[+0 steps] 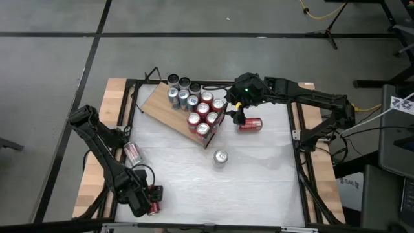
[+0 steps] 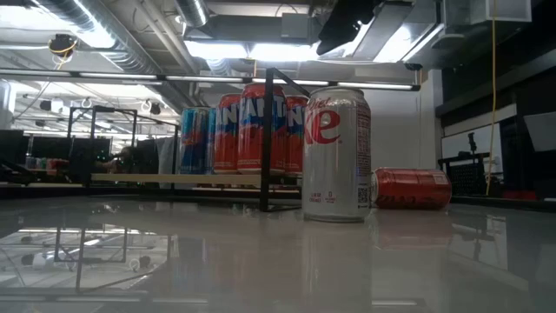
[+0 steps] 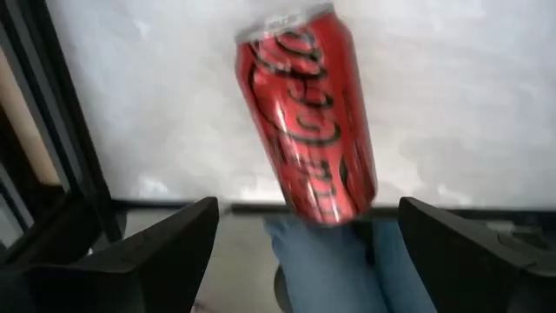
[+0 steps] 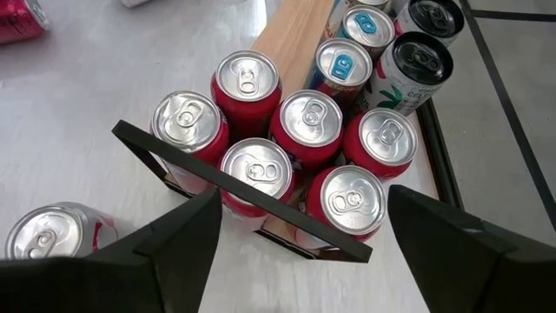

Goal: Pick and place cans onto a shelf
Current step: Put the bottom red/black soda can on the shelf

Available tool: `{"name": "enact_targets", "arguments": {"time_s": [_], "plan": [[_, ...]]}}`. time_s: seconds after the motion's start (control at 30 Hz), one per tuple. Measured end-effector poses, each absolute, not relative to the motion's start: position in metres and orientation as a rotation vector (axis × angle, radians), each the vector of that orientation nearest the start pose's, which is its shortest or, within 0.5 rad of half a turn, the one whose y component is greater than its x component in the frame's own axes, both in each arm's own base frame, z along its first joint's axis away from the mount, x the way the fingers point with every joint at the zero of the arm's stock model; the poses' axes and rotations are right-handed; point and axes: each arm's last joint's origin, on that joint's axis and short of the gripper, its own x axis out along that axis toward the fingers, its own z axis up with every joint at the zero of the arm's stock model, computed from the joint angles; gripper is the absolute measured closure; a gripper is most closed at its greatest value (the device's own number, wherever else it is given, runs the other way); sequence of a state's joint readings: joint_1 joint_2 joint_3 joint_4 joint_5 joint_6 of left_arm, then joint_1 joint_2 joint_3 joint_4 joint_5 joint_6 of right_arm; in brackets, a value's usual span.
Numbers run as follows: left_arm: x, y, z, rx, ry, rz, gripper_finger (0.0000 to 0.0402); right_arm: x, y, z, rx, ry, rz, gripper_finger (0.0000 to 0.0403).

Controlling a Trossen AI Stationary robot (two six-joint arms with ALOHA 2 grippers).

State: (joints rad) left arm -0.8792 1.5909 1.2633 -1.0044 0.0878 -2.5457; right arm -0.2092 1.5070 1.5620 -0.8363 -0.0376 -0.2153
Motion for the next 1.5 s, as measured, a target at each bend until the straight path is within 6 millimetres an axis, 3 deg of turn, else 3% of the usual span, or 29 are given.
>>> {"name": "enact_targets", "arguments": {"time_s": [0.5,0.87,1.07,1.5], "plan": [[0.208,-0.248,0.200,-1.371,1.260,1.246,0.0052,0.306,-0.064,0.372,-0.107,0.793,-0.078,0.0084],[0.223,-0.245,0.169,-1.298,1.187,1.332,0.0052,0.306,-0.064,0.372,-0.107,0.793,-0.078,0.0084],[0.224,-0.247,0.160,-1.268,1.188,1.356,0.0052,0.306,-0.064,0.372,-0.107,0.793,-0.078,0.0084],[0.225,-0.247,0.159,-1.233,1.216,1.310,0.0052,0.306,-0.064,0.372,-0.107,0.793,-0.078,0.0084]]}}
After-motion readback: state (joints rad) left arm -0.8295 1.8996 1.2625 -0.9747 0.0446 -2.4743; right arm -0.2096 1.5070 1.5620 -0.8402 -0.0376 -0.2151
